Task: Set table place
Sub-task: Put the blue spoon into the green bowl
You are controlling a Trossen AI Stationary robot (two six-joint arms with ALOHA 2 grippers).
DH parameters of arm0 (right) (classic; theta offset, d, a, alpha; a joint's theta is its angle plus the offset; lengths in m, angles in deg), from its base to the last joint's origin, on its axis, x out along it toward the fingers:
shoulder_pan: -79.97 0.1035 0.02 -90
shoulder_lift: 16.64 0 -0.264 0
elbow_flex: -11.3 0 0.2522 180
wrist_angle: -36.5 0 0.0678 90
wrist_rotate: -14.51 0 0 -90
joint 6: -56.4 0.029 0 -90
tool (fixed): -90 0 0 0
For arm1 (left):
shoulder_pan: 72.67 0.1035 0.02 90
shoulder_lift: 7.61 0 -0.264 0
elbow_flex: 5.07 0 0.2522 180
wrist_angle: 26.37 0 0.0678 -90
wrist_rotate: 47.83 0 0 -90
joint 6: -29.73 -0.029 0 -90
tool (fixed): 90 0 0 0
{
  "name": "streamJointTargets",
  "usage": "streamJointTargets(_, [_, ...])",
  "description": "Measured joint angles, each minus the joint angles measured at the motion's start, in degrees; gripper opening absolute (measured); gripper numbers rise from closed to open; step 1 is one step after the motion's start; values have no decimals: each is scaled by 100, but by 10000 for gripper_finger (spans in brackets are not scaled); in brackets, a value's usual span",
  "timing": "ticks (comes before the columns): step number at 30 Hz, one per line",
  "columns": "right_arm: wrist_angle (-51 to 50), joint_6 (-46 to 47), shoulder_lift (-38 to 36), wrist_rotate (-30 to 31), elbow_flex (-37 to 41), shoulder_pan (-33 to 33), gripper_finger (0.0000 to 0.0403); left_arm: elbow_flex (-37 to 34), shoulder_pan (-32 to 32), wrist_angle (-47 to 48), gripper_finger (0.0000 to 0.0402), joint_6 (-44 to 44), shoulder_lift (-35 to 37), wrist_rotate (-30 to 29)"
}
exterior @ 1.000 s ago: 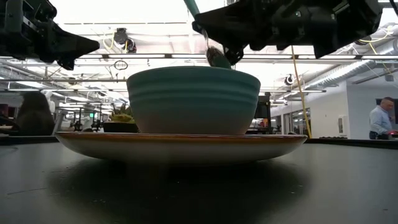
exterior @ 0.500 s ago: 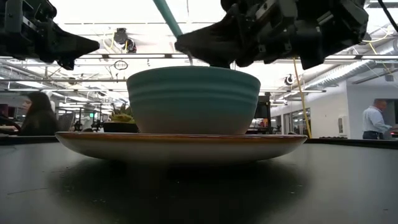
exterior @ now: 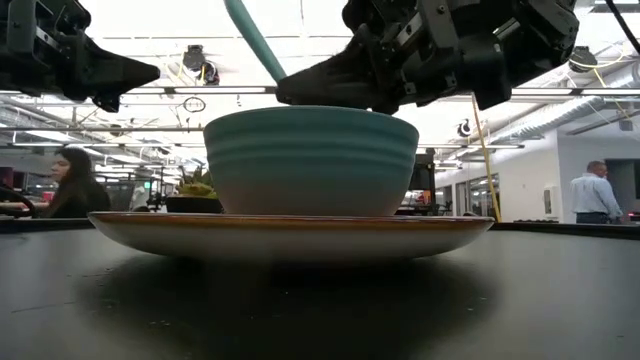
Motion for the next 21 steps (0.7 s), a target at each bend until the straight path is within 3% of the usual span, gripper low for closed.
streamJointTargets(14, [131,262,11,22,0,7,24,0,1,2,28,-17,1,-5])
streamJointTargets(21, [645,513,461,18,-47,11,24,0,0,0,28,-15,0,-31])
